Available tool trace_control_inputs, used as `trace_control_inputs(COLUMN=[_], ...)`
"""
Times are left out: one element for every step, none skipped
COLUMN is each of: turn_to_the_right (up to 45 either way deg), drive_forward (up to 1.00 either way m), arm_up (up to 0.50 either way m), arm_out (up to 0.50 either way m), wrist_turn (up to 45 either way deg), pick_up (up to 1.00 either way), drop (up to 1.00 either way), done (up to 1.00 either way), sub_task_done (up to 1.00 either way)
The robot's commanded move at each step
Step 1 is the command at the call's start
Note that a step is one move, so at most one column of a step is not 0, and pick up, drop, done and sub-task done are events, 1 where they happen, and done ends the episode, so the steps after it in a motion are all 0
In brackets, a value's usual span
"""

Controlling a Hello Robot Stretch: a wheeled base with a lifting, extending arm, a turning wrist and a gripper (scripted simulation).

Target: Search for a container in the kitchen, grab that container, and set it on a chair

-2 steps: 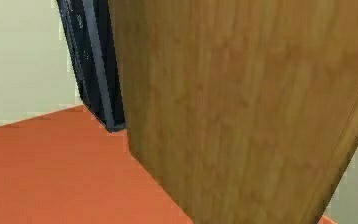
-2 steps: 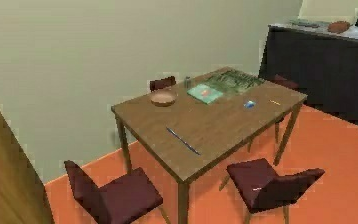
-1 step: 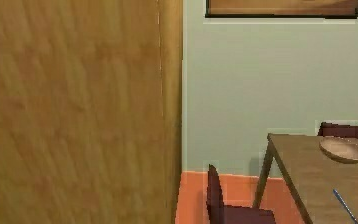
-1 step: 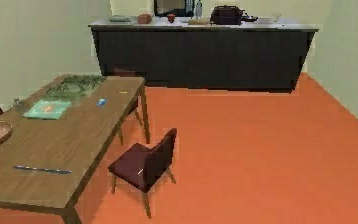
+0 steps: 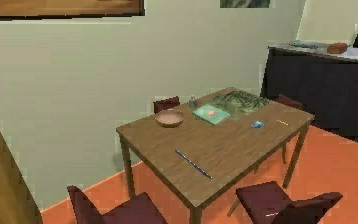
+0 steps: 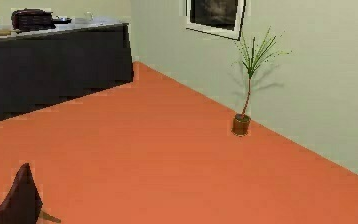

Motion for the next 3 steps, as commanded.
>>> trace_control_inputs(turn_to_the_right=[9.0,0.0,-45.0], drive_forward=[0.0,0.35,0.0], arm_up=[0.0,0.0,0.0], arm_out=[0.0,0.0,0.0], wrist_turn=[0.0,0.0,0.0], pick_up=[0.0,0.0,0.0], drop=[0.0,0.0,0.0], done=[0.0,0.0,0.0], sub_task_done=[0.0,0.0,0.0])
